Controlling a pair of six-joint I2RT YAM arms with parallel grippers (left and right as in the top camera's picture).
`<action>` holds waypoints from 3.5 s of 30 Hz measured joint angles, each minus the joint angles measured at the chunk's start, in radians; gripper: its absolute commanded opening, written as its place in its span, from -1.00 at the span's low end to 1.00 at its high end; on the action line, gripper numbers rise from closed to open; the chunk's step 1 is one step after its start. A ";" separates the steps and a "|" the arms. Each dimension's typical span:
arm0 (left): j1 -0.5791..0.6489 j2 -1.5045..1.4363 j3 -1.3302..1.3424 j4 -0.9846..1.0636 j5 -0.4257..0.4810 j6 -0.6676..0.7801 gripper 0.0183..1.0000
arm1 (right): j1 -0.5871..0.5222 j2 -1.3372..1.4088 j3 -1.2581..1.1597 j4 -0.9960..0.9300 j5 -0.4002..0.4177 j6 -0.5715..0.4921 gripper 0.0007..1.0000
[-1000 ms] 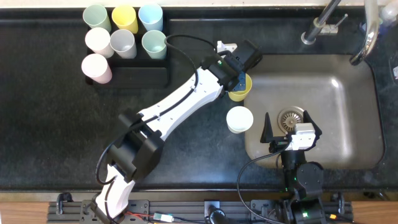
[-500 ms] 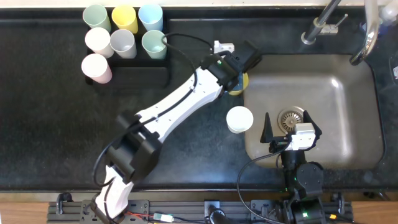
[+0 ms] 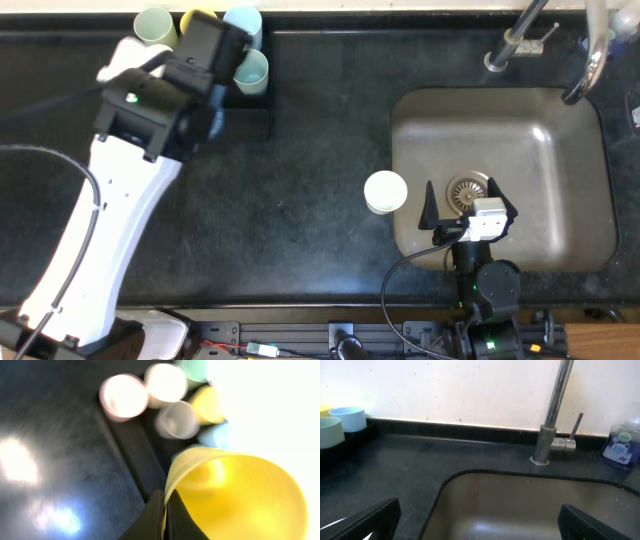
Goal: Store Cups
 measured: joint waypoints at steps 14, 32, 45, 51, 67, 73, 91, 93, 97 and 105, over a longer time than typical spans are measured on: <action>0.185 0.119 -0.322 0.210 0.173 -0.211 -0.97 | 0.000 0.000 0.000 0.000 0.000 0.000 0.99; 0.196 0.233 -0.323 0.321 0.212 -0.214 -0.97 | 0.000 0.000 0.000 0.000 0.000 0.000 0.99; 0.203 0.267 -0.323 0.326 0.186 -0.214 -0.96 | 0.000 0.000 0.000 0.000 0.000 0.000 1.00; 0.203 0.267 -0.323 0.326 0.174 -0.214 -0.87 | 0.000 0.000 0.000 0.000 0.000 0.000 1.00; 0.203 0.235 -0.333 0.338 0.132 -0.171 -0.17 | 0.000 0.000 0.000 0.000 0.000 0.000 1.00; 0.209 -0.022 -0.415 0.557 0.045 0.043 0.00 | 0.000 0.000 0.000 0.000 0.000 0.000 1.00; 0.362 -0.752 -1.043 1.495 0.451 1.437 1.00 | 0.000 0.000 0.000 0.000 0.000 0.000 0.99; 0.378 -0.844 -1.121 1.501 0.475 1.463 1.00 | 0.000 0.000 0.000 0.000 0.000 0.000 1.00; 0.394 -1.050 -1.276 1.534 0.505 1.479 1.00 | 0.000 0.000 0.000 0.000 0.000 0.001 1.00; 0.395 -1.323 -1.556 1.633 0.576 1.481 1.00 | 0.000 0.000 0.000 0.000 0.000 0.000 1.00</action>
